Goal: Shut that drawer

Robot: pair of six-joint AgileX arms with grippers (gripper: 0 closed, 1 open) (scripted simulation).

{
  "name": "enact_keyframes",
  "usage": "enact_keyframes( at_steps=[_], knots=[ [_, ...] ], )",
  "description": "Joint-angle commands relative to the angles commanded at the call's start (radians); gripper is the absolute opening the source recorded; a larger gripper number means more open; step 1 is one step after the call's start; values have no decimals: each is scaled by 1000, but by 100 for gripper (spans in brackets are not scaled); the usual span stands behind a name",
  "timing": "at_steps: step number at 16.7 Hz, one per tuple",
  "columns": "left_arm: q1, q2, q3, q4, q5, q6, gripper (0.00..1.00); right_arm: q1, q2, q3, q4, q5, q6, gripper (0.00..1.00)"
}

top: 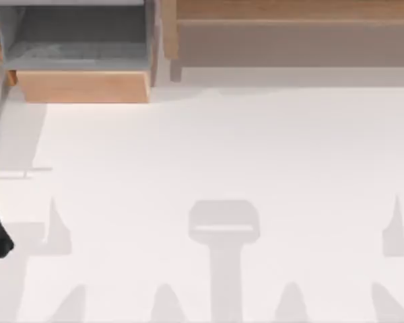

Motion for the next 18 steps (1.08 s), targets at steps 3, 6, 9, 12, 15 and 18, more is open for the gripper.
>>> enact_keyframes(
  at_steps=[3,6,9,12,15,18],
  knots=[
    [-14,14,10,9,-14,1,100,0,0,0,0,0,0,100],
    [-110,114,76,65,-110,5,100,0,0,0,0,0,0,100],
    [-266,302,176,151,-265,8,100,0,0,0,0,0,0,100],
    [-438,528,288,246,-434,11,100,0,0,0,0,0,0,100],
    [-589,726,389,332,-584,14,100,0,0,0,0,0,0,100],
    [-695,851,461,394,-689,16,100,0,0,0,0,0,0,100]
  ],
)
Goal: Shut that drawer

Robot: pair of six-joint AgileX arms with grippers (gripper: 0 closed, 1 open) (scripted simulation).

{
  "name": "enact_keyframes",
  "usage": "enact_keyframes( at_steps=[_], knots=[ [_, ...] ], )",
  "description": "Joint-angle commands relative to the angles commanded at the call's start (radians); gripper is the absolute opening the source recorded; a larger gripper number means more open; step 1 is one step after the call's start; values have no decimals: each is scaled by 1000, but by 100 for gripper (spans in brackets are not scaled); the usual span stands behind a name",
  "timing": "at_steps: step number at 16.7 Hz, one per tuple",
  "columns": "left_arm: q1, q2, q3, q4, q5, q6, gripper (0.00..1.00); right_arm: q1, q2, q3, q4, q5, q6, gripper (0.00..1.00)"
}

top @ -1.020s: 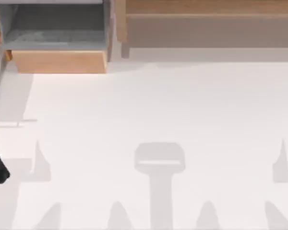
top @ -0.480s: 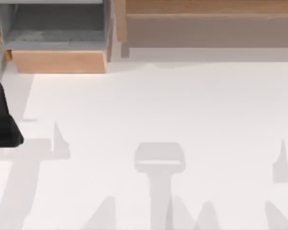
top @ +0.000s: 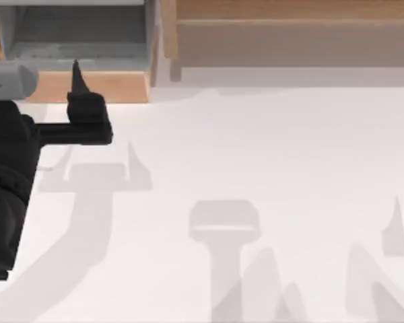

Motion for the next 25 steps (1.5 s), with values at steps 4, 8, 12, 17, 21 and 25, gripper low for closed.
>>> enact_keyframes(
  at_steps=[4,8,12,17,21,25],
  knots=[
    [-37,38,25,21,-37,1,100,0,0,0,0,0,0,100],
    [-24,41,18,24,-27,10,100,0,0,0,0,0,0,100],
    [105,132,-24,101,84,143,100,0,0,0,0,0,0,100],
    [404,348,-105,301,372,452,100,0,0,0,0,0,0,100],
    [695,561,-160,514,669,756,100,0,0,0,0,0,0,100],
    [982,779,-175,740,970,1065,100,0,0,0,0,0,0,100]
  ],
)
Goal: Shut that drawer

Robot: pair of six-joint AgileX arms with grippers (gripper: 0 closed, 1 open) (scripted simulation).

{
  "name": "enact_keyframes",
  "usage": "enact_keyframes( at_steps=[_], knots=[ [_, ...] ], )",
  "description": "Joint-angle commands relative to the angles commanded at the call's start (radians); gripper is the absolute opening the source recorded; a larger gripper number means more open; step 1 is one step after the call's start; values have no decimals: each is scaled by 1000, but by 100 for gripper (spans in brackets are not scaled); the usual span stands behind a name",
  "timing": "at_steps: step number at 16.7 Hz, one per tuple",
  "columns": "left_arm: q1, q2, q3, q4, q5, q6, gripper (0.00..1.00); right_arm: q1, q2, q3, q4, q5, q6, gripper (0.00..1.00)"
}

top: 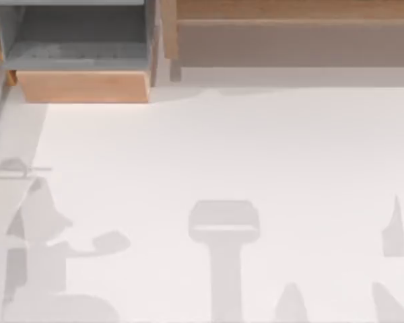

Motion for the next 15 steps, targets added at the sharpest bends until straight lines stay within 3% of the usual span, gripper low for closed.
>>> enact_keyframes(
  at_steps=[4,8,11,15],
  knots=[
    [237,191,45,208,257,269,100,0,0,0,0,0,0,100],
    [389,322,120,359,429,453,100,0,0,0,0,0,0,100],
    [432,361,152,406,480,509,100,0,0,0,0,0,0,100],
    [433,361,152,406,480,510,100,0,0,0,0,0,0,100]
  ],
)
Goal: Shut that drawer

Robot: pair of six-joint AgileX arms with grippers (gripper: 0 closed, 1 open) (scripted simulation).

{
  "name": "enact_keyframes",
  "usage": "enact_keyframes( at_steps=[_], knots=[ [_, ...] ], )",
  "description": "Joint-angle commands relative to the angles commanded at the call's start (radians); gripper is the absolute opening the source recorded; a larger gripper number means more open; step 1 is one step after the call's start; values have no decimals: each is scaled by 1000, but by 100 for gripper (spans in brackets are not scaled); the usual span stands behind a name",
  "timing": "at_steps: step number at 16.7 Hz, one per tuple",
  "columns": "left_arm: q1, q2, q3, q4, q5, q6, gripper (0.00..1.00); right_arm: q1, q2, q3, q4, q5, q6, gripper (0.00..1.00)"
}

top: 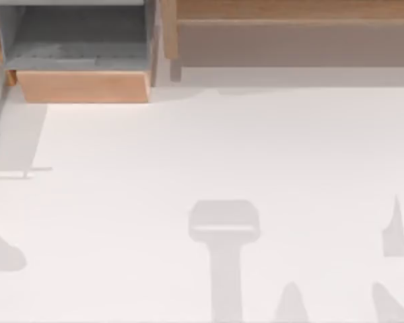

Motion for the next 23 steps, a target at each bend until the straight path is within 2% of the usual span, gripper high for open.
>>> enact_keyframes(
  at_steps=[7,11,23],
  knots=[
    [-58,30,76,-44,-58,-1,100,0,0,0,0,0,0,100],
    [-60,31,78,-46,-60,-1,100,0,0,0,0,0,0,100],
    [-60,31,78,-46,-60,-1,10,0,0,0,0,0,0,100]
  ],
)
